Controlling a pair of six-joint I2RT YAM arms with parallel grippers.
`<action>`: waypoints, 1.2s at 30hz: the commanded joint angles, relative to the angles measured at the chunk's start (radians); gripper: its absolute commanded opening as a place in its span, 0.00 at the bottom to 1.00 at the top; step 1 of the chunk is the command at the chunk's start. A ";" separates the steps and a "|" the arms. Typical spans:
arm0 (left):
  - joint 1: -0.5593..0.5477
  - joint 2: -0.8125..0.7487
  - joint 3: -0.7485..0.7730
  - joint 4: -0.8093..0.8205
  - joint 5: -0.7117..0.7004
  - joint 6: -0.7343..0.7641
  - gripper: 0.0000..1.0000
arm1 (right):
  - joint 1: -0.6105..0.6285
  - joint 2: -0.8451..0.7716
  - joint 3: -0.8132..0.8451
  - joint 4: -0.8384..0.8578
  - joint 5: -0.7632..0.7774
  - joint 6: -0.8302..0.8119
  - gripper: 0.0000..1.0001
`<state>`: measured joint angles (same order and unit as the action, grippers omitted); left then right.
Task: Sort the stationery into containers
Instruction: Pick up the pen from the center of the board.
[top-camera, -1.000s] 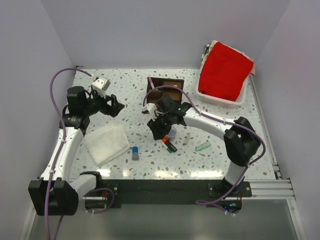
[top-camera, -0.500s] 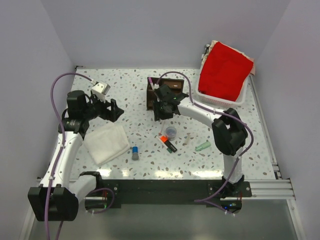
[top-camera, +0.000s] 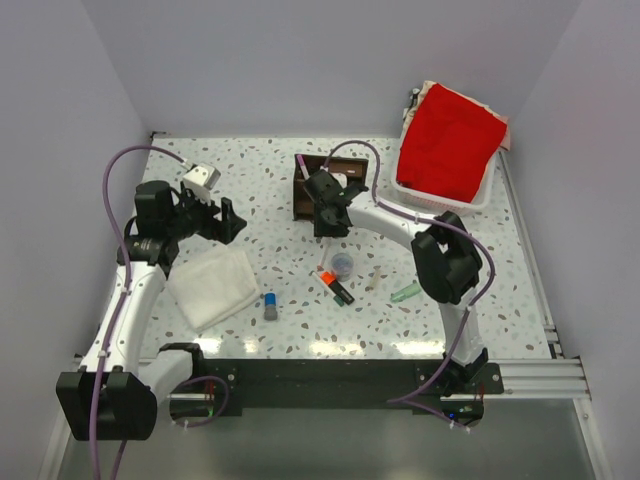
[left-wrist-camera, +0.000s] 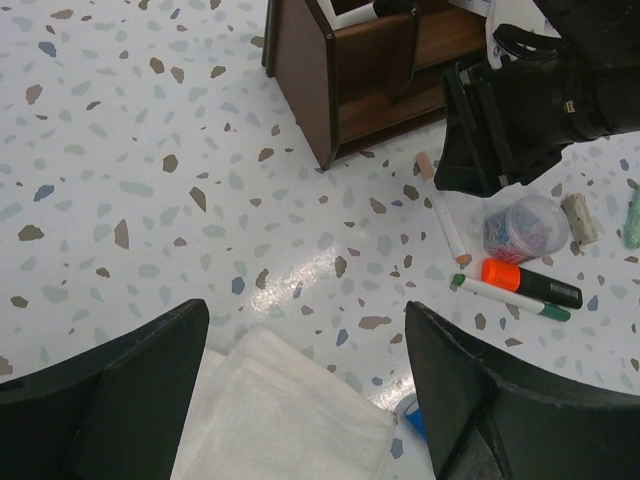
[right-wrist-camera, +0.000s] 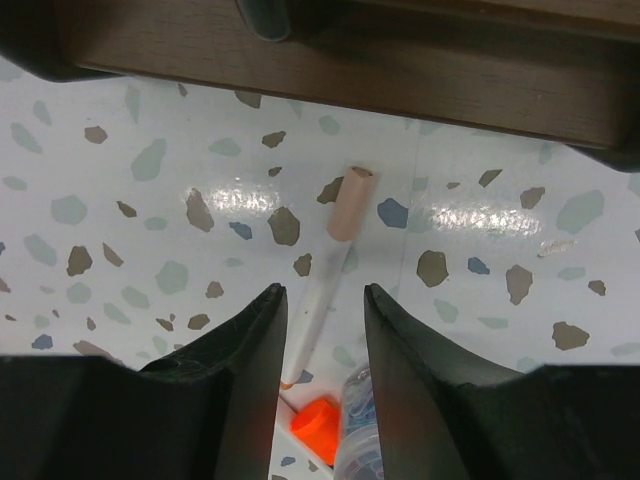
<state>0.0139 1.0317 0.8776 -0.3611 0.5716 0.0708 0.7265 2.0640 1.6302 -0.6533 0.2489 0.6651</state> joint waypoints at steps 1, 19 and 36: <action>0.011 -0.005 0.003 0.013 0.001 0.011 0.84 | 0.017 0.010 0.008 -0.022 0.047 0.067 0.42; 0.011 -0.004 -0.014 0.011 0.010 0.017 0.84 | 0.042 0.107 0.030 -0.002 0.122 0.110 0.36; 0.011 -0.030 -0.015 0.082 0.069 0.050 0.83 | 0.073 -0.144 -0.030 0.148 0.061 -0.096 0.00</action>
<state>0.0193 1.0435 0.8650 -0.3542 0.5804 0.0742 0.7883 2.1071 1.5909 -0.6228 0.3477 0.6731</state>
